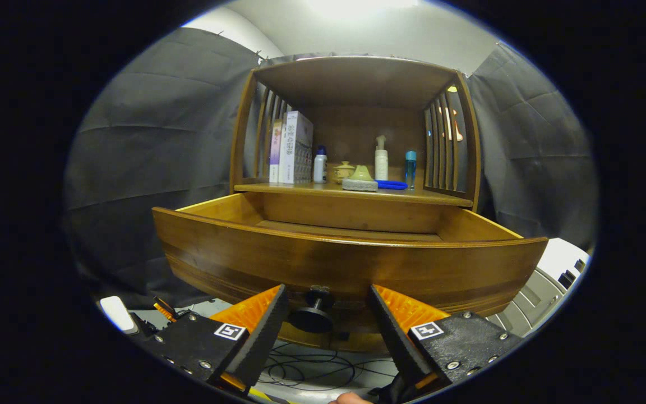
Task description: Pull open the drawer, take out the items inside it, and place them on the countertop above the cabinet.
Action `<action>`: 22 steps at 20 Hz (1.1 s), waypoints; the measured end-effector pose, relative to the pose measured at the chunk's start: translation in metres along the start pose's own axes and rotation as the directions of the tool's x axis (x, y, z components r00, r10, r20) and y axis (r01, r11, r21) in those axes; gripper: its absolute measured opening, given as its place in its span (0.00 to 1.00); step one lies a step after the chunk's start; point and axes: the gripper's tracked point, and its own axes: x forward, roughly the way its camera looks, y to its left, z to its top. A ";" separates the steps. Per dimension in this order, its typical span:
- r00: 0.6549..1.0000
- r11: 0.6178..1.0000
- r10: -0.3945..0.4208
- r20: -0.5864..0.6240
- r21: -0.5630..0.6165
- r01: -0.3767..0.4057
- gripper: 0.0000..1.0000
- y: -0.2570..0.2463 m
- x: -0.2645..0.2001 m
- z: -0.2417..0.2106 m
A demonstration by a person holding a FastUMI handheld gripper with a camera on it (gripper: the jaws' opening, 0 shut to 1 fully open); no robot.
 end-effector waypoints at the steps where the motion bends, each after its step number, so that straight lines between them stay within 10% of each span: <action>1: 1.000 1.000 -0.005 -0.004 0.019 0.005 0.91 0.001 0.001 0.000; 22: 0.998 0.997 -0.064 0.001 0.038 0.063 0.92 -0.008 0.066 0.021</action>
